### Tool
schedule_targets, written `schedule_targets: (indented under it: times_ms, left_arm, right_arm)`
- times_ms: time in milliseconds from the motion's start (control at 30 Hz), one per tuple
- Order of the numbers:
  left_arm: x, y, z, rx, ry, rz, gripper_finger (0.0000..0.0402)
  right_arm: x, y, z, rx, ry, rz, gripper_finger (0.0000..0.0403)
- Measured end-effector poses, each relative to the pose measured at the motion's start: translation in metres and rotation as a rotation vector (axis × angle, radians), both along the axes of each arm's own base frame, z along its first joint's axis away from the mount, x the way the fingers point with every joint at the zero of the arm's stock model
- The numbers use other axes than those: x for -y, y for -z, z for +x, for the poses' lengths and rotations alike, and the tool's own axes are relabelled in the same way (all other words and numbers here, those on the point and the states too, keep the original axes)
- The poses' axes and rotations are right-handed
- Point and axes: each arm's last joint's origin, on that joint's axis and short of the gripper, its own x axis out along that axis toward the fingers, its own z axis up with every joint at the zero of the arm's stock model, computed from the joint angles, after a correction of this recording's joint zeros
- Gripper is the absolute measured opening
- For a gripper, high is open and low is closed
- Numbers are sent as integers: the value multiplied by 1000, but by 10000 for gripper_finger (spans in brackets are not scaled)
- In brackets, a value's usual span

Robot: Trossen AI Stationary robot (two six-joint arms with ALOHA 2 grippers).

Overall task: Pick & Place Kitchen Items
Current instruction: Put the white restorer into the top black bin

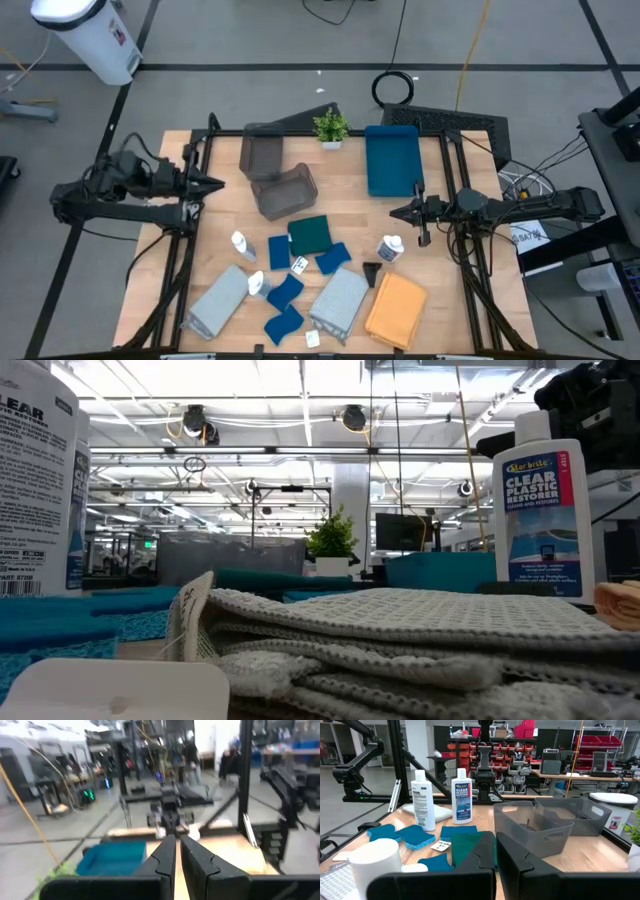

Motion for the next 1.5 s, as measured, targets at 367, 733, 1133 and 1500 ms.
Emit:
schedule_targets:
  times_ms: [367, 733, 1133, 1500]
  left_arm:
    - [1, 71, 5, -85, 26, 79, 35]
    - [-3, 93, -24, 35, -100, 22, 35]
    - [-3, 99, 10, -25, -102, 25, 35]
    - [-4, 104, 25, -102, -118, 53, 35]
  right_arm:
    - [0, 0, 0, 0, 0, 0, 0]
    - [0, 0, 0, 2, 0, 0, 0]
    - [0, 1, 0, -6, 0, 0, 0]
    - [0, 1, 0, -10, 0, 0, 0]
